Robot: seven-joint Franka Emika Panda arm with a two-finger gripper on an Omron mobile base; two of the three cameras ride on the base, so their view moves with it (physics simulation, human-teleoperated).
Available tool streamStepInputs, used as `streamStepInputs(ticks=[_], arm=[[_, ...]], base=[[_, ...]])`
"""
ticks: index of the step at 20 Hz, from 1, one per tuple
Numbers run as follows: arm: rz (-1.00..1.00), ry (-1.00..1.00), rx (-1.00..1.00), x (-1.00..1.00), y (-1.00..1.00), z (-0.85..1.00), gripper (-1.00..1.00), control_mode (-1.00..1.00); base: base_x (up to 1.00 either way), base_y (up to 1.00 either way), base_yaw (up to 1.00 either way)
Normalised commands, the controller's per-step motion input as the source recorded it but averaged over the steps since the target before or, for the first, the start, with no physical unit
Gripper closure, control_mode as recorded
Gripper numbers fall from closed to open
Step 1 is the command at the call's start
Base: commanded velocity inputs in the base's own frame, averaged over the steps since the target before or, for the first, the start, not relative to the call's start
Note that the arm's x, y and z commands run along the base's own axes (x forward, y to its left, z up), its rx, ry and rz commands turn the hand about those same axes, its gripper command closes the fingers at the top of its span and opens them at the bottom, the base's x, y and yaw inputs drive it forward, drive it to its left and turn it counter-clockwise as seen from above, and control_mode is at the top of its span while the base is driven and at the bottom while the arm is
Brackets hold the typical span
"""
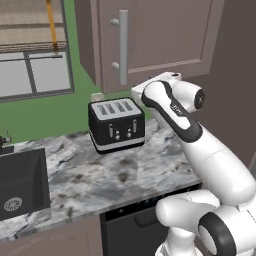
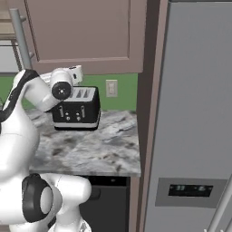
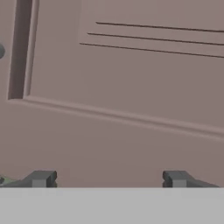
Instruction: Pick the candle and candle from the dining table and place them in the open cabinet. Close the cabinet after placing the objects.
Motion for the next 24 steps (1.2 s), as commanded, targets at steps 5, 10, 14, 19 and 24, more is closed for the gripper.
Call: streamStepInputs(ticks=[5,10,14,19,24], arm=[[-0.14,0.05,-0.06,0.26,0.00,0.25,-1.00,-1.00],[-0.11,0.09,-0.04,0.39,0.00,0.03,-1.00,-1.00],[-0.10,0.15,-0.01,0.53,0.00,0.00,-1.00,-1.00],[-0.09,0.14,-0.01,0.45,0.00,0.00,-1.00,-1.00],[-0.09,0.14,-0.01,0.43,0.00,0.00,-1.00,-1.00]], base=[[0.00,0.00,0.00],[0.00,0.00,0.00],[0.00,0.00,0.00],[0.00,0.00,0.00],[0.00,0.00,0.00]])
